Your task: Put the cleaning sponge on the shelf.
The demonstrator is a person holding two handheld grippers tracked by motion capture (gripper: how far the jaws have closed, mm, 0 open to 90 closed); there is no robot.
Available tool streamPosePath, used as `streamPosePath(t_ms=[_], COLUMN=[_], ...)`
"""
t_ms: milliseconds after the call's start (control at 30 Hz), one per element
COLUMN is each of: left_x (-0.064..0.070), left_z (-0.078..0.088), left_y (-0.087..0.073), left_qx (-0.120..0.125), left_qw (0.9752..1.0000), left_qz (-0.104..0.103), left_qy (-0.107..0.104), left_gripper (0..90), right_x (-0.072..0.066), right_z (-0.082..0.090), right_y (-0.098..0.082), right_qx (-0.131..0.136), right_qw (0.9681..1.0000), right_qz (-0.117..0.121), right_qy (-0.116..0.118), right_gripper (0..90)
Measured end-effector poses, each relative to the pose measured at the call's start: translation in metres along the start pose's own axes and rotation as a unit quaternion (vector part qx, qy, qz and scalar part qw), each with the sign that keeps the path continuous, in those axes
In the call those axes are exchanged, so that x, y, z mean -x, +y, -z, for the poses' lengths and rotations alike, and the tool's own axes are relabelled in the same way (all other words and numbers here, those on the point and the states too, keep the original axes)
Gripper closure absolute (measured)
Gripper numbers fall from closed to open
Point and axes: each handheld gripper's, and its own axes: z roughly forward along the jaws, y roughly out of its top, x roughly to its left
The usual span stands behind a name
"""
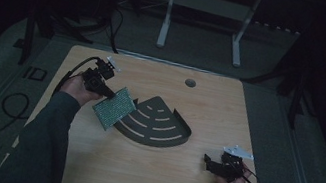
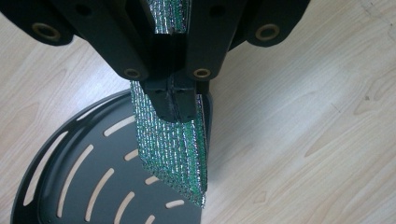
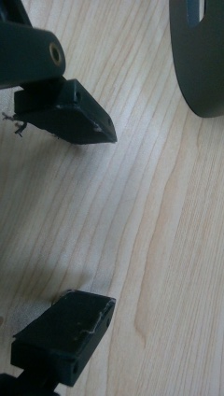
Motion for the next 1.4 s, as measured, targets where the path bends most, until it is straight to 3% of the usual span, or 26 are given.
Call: streamPosePath(t_ms=[700,1400], left_x=[0.0,-0.003], left_z=[-0.014,-0.026], left_y=[0.013,0.02], left_qx=[0.006,0.006], left_qw=[0.9999,1.0], left_qz=[-0.011,-0.006], left_qy=[0.0,0.002], left_gripper=[90.0,90.0], right_x=[0.0,0.0], right_z=[0.0,0.0], right_y=[0.0,0.0], right_qx=[0.0,0.0], right_qw=[1.0,1.0], right_qz=[0.0,0.0], right_qy=[0.0,0.0], right_gripper=[17.1,17.1])
